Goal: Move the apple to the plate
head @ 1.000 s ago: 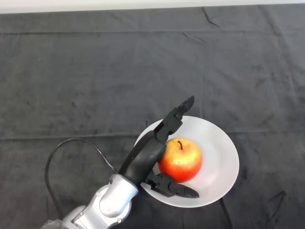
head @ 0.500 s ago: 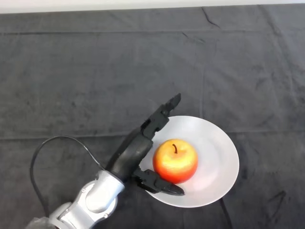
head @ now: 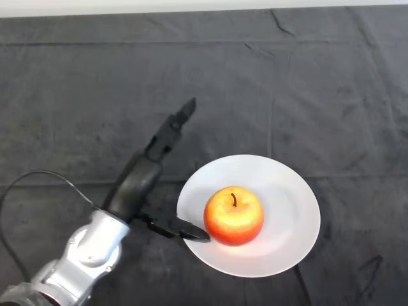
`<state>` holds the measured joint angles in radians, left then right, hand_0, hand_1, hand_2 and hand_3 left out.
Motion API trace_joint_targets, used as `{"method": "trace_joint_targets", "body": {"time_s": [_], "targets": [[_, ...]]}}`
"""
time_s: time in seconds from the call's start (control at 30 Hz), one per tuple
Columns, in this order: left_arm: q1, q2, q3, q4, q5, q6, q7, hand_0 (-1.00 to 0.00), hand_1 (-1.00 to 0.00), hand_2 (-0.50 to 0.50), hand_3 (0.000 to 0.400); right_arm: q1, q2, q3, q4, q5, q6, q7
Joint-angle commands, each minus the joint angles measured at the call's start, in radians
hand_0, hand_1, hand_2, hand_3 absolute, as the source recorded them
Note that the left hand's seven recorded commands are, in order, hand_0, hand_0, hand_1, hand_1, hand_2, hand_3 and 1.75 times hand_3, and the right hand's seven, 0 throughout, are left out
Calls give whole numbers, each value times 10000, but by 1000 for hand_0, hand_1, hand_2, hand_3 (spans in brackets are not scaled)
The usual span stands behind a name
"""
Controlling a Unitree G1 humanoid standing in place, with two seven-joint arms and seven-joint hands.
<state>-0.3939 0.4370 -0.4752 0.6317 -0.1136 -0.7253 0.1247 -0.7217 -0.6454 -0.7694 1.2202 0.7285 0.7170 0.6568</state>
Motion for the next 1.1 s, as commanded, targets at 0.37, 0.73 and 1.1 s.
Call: {"method": "trace_joint_targets", "body": {"time_s": [0.37,0.73,1.1], "targets": [[712,1524,2075,1234,-1361,-1113,-957,0,0,0,0,-72,-150,-142,-163,208,-35,-44],[1012,2104,3746,2491,-2345,-1641,-1583,0,0,0,0,-81,-161,-143,-142,208,-30,-37],[1154,2432,5168,3595,-3090,-1954,-2067,0,0,0,0,-93,-175,-144,-112,206,-26,-25]]}}
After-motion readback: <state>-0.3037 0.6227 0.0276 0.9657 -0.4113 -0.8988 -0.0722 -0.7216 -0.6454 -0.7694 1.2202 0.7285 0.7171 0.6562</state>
